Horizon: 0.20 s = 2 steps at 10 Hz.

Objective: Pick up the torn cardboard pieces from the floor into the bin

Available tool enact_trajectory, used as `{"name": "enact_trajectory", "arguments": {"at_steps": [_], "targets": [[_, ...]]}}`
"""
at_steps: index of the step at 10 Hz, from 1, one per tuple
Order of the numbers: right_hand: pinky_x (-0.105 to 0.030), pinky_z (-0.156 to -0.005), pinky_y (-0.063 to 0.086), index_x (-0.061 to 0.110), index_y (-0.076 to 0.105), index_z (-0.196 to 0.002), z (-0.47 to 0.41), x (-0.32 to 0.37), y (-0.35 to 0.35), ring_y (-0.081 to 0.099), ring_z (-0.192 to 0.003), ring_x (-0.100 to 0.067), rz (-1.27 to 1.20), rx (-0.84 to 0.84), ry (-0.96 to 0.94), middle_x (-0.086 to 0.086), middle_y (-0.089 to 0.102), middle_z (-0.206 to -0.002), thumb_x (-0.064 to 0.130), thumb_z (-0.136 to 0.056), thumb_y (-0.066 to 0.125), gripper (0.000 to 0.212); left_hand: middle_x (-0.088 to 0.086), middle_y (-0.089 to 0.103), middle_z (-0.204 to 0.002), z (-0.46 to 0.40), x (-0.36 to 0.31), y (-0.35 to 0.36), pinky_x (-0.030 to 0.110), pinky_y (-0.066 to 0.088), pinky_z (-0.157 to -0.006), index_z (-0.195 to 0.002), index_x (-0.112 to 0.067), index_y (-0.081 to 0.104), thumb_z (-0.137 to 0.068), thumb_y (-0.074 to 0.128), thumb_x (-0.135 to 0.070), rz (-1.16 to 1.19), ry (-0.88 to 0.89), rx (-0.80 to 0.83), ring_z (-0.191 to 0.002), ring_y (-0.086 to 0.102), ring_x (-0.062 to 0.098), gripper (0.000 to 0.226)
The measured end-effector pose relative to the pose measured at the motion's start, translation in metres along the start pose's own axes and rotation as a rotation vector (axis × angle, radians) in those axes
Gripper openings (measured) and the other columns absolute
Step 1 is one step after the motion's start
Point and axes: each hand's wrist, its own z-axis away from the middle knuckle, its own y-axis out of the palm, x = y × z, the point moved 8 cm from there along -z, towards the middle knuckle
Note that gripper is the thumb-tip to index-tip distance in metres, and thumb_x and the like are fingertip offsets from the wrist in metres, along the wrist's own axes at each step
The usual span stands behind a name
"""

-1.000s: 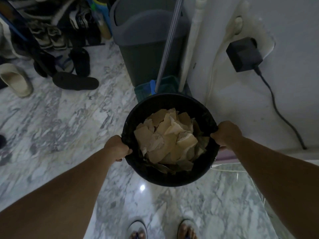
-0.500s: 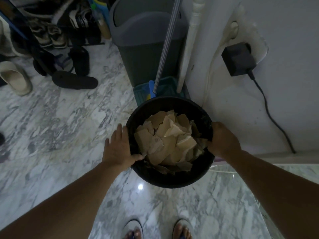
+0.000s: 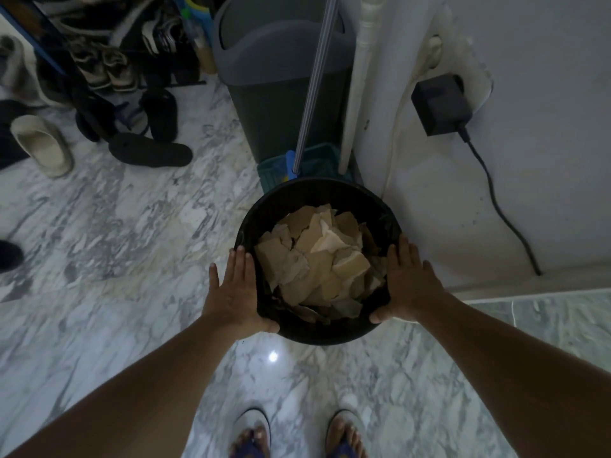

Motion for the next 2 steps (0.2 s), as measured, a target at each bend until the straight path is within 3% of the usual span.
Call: {"name": "enact_trajectory", "arguments": {"at_steps": [2], "targets": [[-0.052,-0.117,0.024,0.011,-0.006,-0.156,0.025,0.000,-0.017,0.001,-0.151,-0.034,-0.072,-0.007,-0.049,-0.013,-0.010,-0.164,0.063,-0.065,0.079,0.135,0.013,-0.021,-0.160,0.030,-0.009,-0.007,0.055,-0.002,-0.119,-0.153,-0.009,-0.014,-0.075,0.058,-0.072,0.082,-0.017,0.040,-0.149,-0.014,0.029,0.124]]}}
